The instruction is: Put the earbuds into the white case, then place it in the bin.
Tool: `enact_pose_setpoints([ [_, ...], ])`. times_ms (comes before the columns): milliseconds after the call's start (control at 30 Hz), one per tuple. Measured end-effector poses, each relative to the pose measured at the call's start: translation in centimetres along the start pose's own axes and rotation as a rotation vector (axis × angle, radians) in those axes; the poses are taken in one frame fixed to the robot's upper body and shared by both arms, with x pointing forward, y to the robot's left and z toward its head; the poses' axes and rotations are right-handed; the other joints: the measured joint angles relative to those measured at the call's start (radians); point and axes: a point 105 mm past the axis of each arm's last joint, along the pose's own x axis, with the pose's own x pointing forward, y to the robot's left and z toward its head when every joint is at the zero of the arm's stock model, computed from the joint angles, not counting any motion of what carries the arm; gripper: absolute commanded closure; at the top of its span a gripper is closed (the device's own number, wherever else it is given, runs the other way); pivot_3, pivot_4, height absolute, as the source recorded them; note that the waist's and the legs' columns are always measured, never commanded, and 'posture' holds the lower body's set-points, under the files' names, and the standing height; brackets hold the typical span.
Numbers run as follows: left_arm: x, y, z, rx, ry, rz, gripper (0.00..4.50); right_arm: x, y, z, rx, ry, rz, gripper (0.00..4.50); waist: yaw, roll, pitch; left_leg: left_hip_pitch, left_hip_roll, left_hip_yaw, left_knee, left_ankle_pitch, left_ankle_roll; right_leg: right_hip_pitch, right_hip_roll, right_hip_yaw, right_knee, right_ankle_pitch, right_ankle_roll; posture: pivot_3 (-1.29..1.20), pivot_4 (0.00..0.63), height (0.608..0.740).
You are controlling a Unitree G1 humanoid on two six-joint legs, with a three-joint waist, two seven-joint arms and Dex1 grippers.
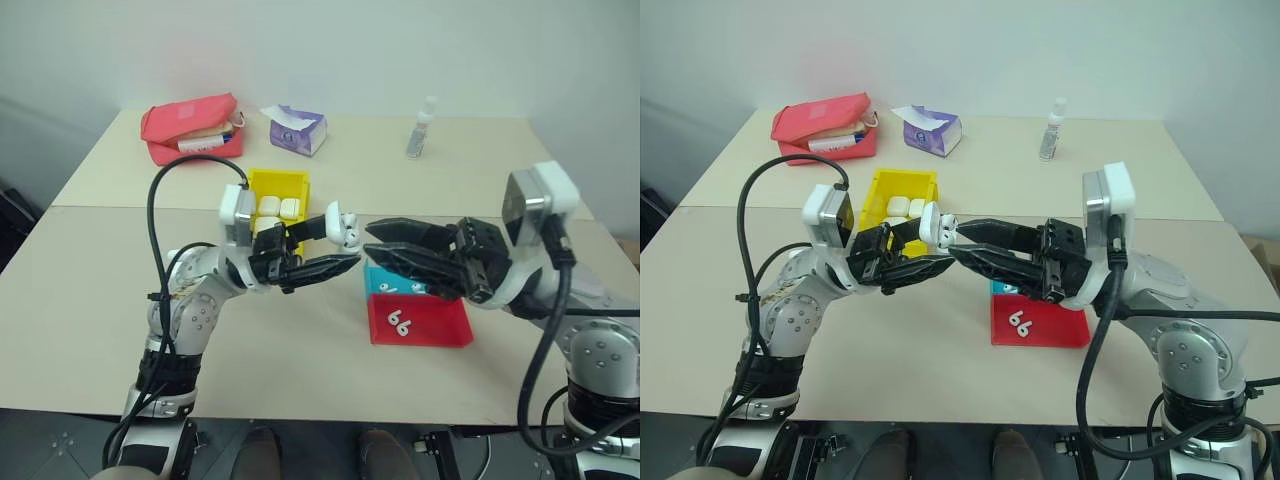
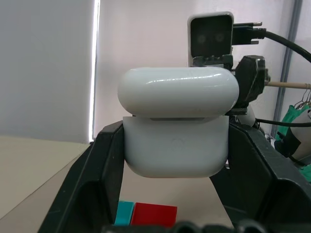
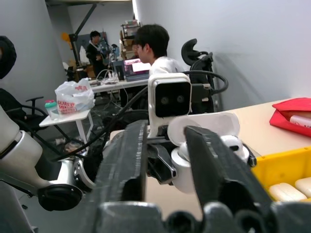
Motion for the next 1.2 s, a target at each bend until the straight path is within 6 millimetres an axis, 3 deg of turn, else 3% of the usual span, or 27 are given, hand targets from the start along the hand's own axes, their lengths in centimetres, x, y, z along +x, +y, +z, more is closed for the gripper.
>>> enact_pose_setpoints([
  [67, 0.2, 0.3, -0.1, 0.016, 0.005, 0.008, 1.70, 0.0, -0.1, 0.3, -0.013, 0.007, 0.002, 4.44, 0.000, 0.000, 0.000, 0.000, 0.000, 0.000, 0.000, 0.000, 0.000, 0.000, 0.000, 0.000, 0.000, 0.000, 0.000, 0.00, 0.150, 0.740],
  [233, 1.1, 2.0, -1.7, 0.058, 0.107, 0.093, 1.70, 0.4, -1.6, 2.4, -0.111, 0.111, -0.027, 4.44, 0.000, 0.000, 0.000, 0.000, -0.001, 0.000, 0.000, 0.000, 0.000, 0.000, 0.000, 0.000, 0.000, 0.000, 0.000, 0.00, 0.150, 0.740],
  [433, 2.5, 2.5, -2.9, 0.089, 0.169, 0.120, 1.70, 3.6, -4.3, 4.2, -0.254, 0.404, -0.096, 4.44, -0.005, 0.002, 0.001, -0.001, 0.000, 0.000, -0.002, 0.000, 0.000, -0.003, 0.000, 0.000, 0.000, 0.000, 0.000, 0.00, 0.150, 0.740],
  [633, 2.6, 2.4, -2.9, 0.099, 0.180, 0.099, 1.70, 3.7, -5.8, 0.8, -0.316, 0.685, -0.095, 4.44, 0.011, 0.002, 0.001, -0.007, 0.000, 0.000, 0.000, -0.001, 0.002, -0.005, 0.000, -0.001, -0.004, 0.000, -0.001, 0.00, 0.150, 0.740],
  [767, 2.7, 2.2, -3.0, 0.102, 0.190, 0.094, 1.70, 2.2, -6.5, 0.5, -0.388, 0.756, -0.102, 4.44, 0.026, 0.002, 0.001, -0.009, 0.000, 0.000, 0.000, -0.002, 0.003, -0.007, 0.000, -0.001, -0.004, 0.000, -0.001, 0.00, 0.150, 0.740],
  [933, 1.3, 2.5, -2.9, 0.114, 0.206, 0.151, 1.70, 0.1, -7.1, 0.2, -0.377, 0.779, -0.144, 4.44, 0.024, 0.002, 0.001, -0.008, 0.000, 0.000, 0.001, -0.002, 0.003, -0.007, 0.000, -0.001, -0.003, 0.000, -0.001, 0.00, 0.150, 0.740],
  [1033, 0.8, 2.8, -1.4, 0.178, 0.184, 0.208, 1.70, -0.5, -7.2, -0.5, -0.323, 0.734, -0.166, 4.44, 0.022, 0.002, 0.001, -0.008, 0.000, 0.000, 0.001, -0.002, 0.003, -0.007, 0.000, 0.000, -0.001, 0.000, -0.001, 0.00, 0.150, 0.740],
  [1200, -1.1, 6.2, -1.1, 0.283, 0.216, 0.581, 1.70, -0.5, -7.2, -0.9, -0.353, 0.537, -0.271, 4.44, 0.029, 0.002, 0.001, -0.007, 0.000, -0.001, 0.002, -0.001, 0.003, -0.004, 0.000, -0.001, -0.001, 0.000, -0.001, 0.00, 0.150, 0.740],
])
